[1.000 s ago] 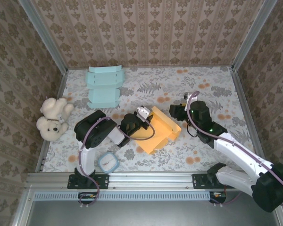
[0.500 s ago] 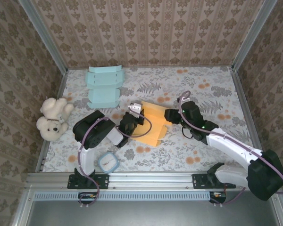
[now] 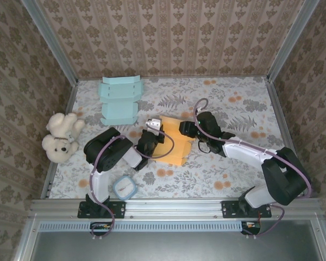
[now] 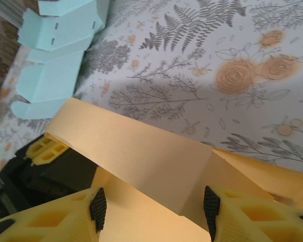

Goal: Fold the paper box

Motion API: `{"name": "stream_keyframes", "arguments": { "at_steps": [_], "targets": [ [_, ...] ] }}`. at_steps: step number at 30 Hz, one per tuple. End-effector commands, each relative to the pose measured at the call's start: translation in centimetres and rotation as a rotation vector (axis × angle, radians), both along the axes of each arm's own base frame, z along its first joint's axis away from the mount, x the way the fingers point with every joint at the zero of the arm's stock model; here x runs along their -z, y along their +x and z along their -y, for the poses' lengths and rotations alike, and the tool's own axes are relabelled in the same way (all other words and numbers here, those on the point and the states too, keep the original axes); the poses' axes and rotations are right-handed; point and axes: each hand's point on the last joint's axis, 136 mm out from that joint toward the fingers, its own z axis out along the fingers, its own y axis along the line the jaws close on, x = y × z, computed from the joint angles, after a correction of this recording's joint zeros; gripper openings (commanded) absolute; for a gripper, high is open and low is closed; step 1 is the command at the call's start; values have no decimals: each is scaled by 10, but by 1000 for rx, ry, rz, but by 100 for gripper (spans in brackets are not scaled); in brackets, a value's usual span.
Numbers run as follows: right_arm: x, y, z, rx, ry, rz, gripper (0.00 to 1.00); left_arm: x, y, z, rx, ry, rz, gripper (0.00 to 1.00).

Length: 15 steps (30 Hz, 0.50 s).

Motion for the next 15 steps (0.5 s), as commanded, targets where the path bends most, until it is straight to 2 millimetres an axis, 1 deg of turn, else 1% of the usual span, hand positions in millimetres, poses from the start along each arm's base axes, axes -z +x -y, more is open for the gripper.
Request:
{"name": "stream_keyframes", "arguments": {
  "at_steps": [1,4,7,11,15],
  "targets": [
    [-1,1,-25,-59,134,-24,57,2,-3,5,2,-35,-15,0],
    [-2,2,-32,-61,199,-30,57,4,-5,9,7,-36,-18,0],
    [-1,2,-32,-54,183,-37,56,5,-5,8,-3,-34,-20,0],
    [1,-5,-17,-4,49,-10,56,5,-5,1,-35,-35,-19,0],
    [4,-12,-3,29,-7,3,56,4,-6,-2,-44,-38,-21,0]
  ]
}}
